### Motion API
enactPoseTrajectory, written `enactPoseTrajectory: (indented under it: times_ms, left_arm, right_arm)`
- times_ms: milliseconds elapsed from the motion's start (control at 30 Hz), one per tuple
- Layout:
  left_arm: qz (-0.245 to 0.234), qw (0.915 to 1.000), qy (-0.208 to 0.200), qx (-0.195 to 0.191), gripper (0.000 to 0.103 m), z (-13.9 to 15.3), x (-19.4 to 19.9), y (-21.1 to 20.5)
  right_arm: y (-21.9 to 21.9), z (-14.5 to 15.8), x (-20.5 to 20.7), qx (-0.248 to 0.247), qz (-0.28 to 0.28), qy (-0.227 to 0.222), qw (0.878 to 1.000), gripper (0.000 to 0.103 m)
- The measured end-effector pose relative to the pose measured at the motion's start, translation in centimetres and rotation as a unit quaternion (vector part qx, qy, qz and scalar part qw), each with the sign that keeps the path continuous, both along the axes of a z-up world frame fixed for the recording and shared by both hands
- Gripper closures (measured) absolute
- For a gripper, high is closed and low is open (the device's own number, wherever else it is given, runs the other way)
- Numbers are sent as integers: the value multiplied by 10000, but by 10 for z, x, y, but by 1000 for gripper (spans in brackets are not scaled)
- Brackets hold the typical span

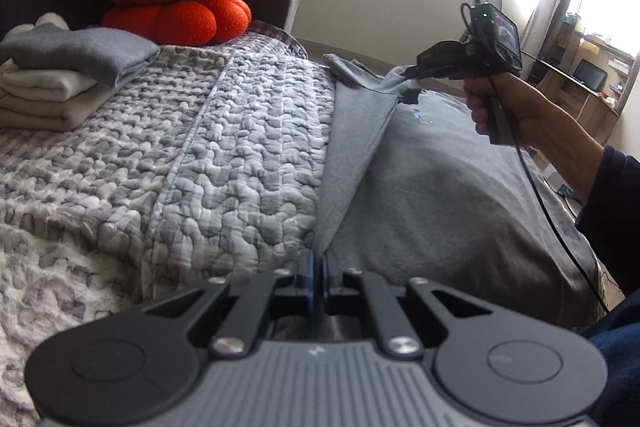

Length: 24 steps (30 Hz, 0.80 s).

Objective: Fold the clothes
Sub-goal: 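Regrasp the folded side edge with both grippers and smooth it flat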

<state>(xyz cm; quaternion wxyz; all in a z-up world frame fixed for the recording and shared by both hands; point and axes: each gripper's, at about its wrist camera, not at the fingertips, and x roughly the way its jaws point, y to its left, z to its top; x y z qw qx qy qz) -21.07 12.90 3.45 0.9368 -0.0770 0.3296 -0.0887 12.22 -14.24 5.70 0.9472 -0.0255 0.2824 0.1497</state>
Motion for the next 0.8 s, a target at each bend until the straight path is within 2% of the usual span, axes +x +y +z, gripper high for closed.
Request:
enactPoseTrajectory:
  times_ms: [67, 167, 333, 467, 500, 567, 600, 700, 733, 800]
  left_arm:
    - [-124, 9999, -90, 76, 100, 13, -5, -12]
    - [-370, 9993, 29, -99, 101, 21, -4, -28]
    - [-798, 9935, 498, -639, 101, 0, 17, -48]
    - [-1034, 9782, 1043, -1468, 101, -30, 45, -59]
    - [-1135, 9707, 1194, -1748, 101, -38, 52, -61]
    - [-1375, 9497, 1510, -2375, 101, -54, 66, -65]
    - [-1436, 9442, 1597, -2496, 101, -58, 71, -67]
    - [-1538, 9394, 1688, -2556, 101, -62, 80, -76]
    - [-1573, 9398, 1608, -2573, 101, -60, 78, -75]
    - [-1478, 9460, 1382, -2532, 100, -55, 71, -64]
  right_arm:
    - [2, 8, -4, -295, 33, -232, 9993, 97]
    - [5, 15, -6, -760, 117, -428, 9961, 98]
    - [5, 11, -5, -1430, 120, -585, 9879, 98]
    - [2, -2, -1, -1773, 98, -646, 9820, 98]
    - [2, -6, 0, -1851, 102, -666, 9804, 98]
    - [2, -13, 2, -1941, 113, -694, 9785, 98]
    - [3, -17, 4, -2030, 134, -700, 9766, 98]
    - [9, -25, 10, -2164, 133, -705, 9737, 98]
    - [8, -28, 11, -2161, 119, -675, 9740, 98]
    - [7, -34, 13, -2154, 91, -616, 9745, 98]
